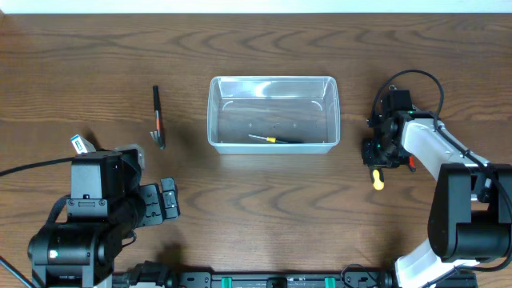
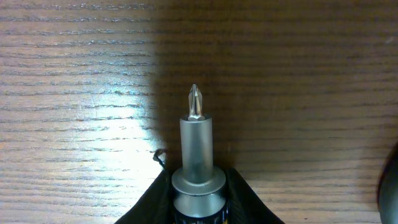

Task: Pack container
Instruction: 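Lower the right gripper and grasp the ratchet screwdriver's handle, then carry the ratchet screwdriver into the container and release it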

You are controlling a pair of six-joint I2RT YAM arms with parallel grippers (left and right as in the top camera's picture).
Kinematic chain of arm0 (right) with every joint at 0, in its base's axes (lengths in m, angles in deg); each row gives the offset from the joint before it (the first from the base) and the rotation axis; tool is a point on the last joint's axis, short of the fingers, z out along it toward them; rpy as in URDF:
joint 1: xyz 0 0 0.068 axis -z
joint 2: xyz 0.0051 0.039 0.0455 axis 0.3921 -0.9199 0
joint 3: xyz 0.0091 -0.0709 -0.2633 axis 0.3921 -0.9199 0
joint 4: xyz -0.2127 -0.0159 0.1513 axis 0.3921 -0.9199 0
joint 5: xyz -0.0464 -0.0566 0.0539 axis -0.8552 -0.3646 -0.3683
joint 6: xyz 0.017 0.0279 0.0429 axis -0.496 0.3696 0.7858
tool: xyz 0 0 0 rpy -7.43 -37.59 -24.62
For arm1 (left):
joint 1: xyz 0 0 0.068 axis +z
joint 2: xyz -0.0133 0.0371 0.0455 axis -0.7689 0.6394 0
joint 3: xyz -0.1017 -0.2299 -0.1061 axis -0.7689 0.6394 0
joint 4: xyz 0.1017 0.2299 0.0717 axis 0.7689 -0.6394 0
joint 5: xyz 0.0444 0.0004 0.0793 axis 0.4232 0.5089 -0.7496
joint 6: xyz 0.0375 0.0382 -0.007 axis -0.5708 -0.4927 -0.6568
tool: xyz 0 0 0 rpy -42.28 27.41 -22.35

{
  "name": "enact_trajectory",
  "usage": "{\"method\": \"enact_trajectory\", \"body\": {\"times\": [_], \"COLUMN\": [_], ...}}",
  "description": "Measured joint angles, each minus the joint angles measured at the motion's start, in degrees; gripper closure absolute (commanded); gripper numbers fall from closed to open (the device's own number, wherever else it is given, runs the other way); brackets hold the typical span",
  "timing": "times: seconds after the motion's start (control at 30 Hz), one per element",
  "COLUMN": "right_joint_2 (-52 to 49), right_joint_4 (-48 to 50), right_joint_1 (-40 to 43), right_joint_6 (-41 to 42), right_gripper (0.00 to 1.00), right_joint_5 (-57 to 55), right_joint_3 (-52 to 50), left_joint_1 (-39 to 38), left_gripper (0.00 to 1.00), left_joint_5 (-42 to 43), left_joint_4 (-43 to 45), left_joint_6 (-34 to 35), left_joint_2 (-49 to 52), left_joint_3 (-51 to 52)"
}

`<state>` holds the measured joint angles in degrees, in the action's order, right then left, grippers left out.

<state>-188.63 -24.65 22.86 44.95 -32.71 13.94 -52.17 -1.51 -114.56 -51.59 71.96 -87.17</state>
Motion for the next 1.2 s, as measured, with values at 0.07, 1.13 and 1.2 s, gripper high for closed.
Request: {"method": "enact_trajectory", "body": {"times": [0.07, 1.13, 1.2], "right_joint_2": [0.00, 4.90, 4.55], "right_joint_4": [0.02, -23.34, -22.34], "right_joint_1": [0.00, -17.35, -20.85], "right_joint_6": [0.00, -26.95, -31.54], "right_gripper": [0.99, 0.99, 0.99], "right_joint_5": [0.00, 7.65, 8.41], "right_joint_3": [0.00, 39.34, 39.34], "left_joint_1": [-0.02, 0.00, 0.00], "left_gripper": [0.02, 0.02, 0.02], "left_joint_5": [0.00, 0.00, 0.00], "left_joint_4": [0.00, 1.36, 1.51], "left_joint_6": [0.00, 0.00, 0.00], "left_joint_2": [0.00, 0.00, 0.00], "left_joint_3": [0.00, 0.00, 0.00]}}
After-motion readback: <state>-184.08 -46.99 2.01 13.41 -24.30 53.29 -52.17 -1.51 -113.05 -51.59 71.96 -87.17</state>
